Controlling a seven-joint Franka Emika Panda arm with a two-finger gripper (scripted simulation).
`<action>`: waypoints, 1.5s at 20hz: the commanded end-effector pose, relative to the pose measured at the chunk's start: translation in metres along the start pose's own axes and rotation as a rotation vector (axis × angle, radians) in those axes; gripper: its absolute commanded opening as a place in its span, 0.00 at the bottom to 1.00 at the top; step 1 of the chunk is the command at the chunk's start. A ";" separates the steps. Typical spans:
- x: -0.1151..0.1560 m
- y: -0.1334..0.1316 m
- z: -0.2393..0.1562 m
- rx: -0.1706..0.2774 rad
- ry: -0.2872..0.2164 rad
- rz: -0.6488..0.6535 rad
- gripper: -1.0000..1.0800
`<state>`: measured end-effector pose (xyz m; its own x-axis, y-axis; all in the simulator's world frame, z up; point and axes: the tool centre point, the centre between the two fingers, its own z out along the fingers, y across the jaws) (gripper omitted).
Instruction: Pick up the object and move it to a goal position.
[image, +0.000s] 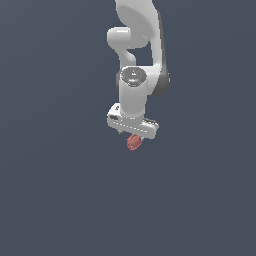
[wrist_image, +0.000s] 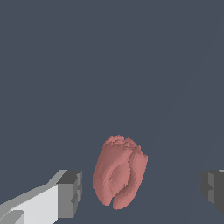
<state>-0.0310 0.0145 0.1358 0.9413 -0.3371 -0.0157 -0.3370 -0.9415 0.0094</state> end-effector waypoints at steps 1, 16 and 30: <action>-0.006 -0.002 0.007 0.003 0.003 0.065 0.96; -0.030 -0.008 0.032 0.011 0.013 0.330 0.96; -0.033 -0.009 0.050 0.012 0.014 0.351 0.96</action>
<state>-0.0591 0.0335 0.0918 0.7686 -0.6397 0.0004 -0.6397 -0.7686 -0.0005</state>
